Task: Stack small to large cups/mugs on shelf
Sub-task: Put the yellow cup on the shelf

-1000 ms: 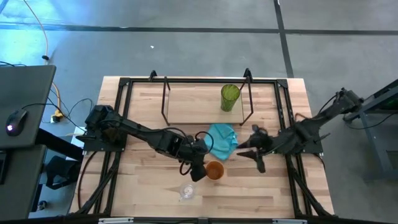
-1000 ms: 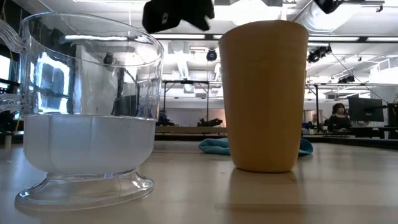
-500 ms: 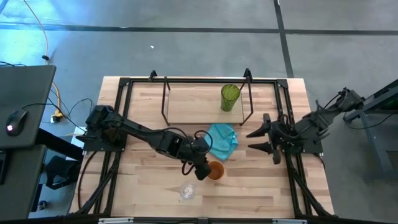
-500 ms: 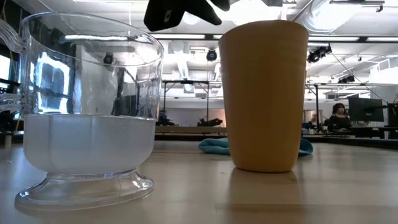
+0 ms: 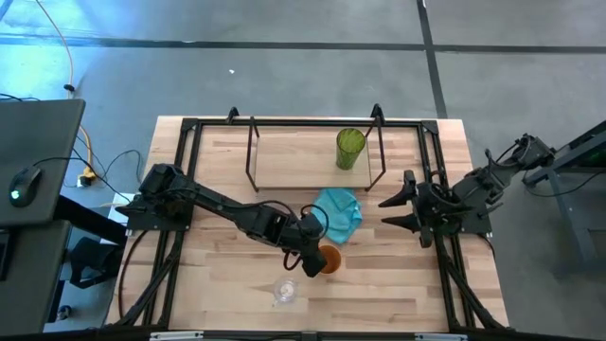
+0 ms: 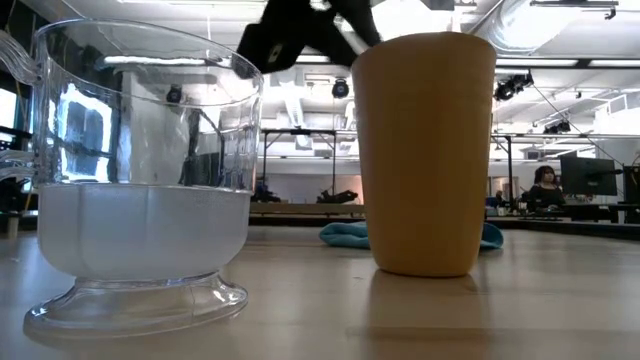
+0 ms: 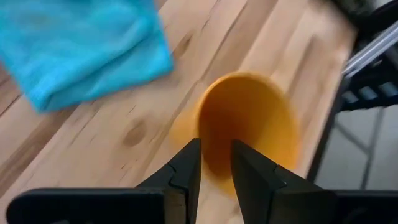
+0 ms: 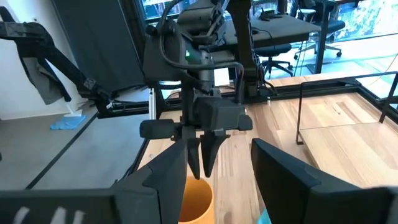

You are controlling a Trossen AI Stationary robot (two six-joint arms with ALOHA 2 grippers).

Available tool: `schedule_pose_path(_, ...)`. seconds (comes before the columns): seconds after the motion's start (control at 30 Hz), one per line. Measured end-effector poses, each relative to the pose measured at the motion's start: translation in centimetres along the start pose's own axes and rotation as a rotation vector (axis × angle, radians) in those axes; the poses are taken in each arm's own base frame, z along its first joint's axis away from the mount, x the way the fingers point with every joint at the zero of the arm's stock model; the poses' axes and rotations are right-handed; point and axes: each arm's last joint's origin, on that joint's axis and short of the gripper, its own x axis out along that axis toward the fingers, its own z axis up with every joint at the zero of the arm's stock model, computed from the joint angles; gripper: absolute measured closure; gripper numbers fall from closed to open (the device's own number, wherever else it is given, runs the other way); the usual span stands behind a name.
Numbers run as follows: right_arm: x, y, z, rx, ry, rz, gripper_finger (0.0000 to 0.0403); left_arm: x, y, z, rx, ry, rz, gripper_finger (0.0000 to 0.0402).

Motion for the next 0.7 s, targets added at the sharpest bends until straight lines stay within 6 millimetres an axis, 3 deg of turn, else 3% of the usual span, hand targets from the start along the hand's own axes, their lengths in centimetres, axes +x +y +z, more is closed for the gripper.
schedule_pose_path(0.7, 0.0, 0.0, 0.0, 0.035, 0.005, 0.009, 0.0231, 3.0, -0.2, -0.6, 0.015, 0.018, -0.017, 0.0325)
